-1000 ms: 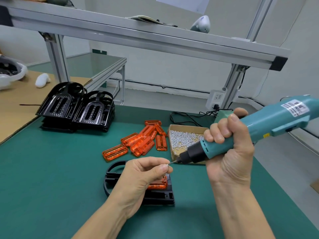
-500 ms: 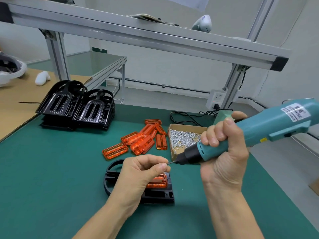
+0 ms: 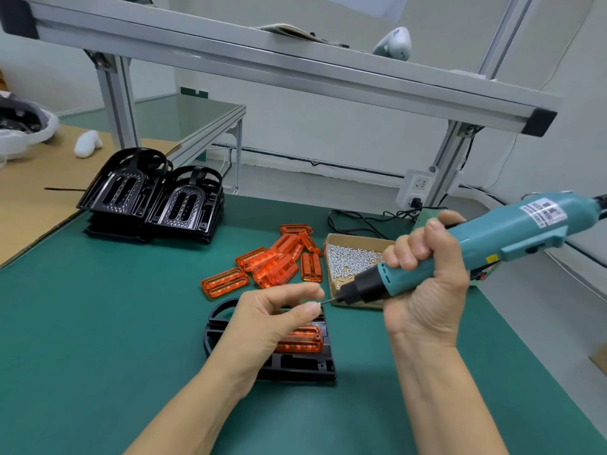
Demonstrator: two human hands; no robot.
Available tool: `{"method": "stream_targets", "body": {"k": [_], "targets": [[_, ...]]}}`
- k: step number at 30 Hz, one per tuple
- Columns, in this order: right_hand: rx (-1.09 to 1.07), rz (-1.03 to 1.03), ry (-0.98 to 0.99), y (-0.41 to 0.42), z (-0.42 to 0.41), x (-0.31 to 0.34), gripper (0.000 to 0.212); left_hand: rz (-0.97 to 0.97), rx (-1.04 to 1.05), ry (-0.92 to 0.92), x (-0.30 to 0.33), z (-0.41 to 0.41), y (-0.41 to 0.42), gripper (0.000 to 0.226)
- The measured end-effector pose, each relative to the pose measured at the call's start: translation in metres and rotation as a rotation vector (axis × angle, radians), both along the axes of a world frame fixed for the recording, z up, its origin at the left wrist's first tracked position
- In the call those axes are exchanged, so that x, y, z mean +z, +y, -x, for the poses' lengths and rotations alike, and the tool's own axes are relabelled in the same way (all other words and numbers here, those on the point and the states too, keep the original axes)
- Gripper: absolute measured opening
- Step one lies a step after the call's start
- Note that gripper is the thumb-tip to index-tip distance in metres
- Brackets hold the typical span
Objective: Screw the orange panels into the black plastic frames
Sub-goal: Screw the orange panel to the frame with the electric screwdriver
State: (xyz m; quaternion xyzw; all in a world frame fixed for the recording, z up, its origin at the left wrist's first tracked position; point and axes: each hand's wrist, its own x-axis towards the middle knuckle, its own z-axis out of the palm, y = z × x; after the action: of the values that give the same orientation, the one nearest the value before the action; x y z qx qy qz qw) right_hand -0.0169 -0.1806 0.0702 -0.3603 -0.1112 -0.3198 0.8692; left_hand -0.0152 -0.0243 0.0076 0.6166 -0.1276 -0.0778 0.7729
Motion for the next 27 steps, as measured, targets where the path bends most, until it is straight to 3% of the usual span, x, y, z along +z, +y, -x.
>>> {"method": "stream_targets", "body": {"k": [3, 5, 8, 11, 27], "targets": [[0.027, 0.075, 0.026, -0.006, -0.003, 0.0, 0.016, -0.306, 0.164, -0.124, -0.002, -0.006, 0.014, 0.029], [0.044, 0.156, 0.06, -0.008, -0.006, -0.004, 0.018, -0.652, 0.218, -0.365, -0.008, -0.008, 0.02, 0.031], [0.07, 0.27, 0.118, -0.005, -0.011, -0.012, 0.019, -0.991, 0.052, -0.565, -0.016, -0.004, 0.014, 0.039], [0.082, 0.356, 0.137, 0.002, -0.016, -0.019, 0.019, -1.192, -0.024, -0.65, -0.023, -0.005, 0.008, 0.046], [0.054, 0.532, 0.135, 0.01, -0.026, -0.032, 0.02, -1.224, -0.011, -0.69, -0.03, -0.007, 0.007, 0.048]]}}
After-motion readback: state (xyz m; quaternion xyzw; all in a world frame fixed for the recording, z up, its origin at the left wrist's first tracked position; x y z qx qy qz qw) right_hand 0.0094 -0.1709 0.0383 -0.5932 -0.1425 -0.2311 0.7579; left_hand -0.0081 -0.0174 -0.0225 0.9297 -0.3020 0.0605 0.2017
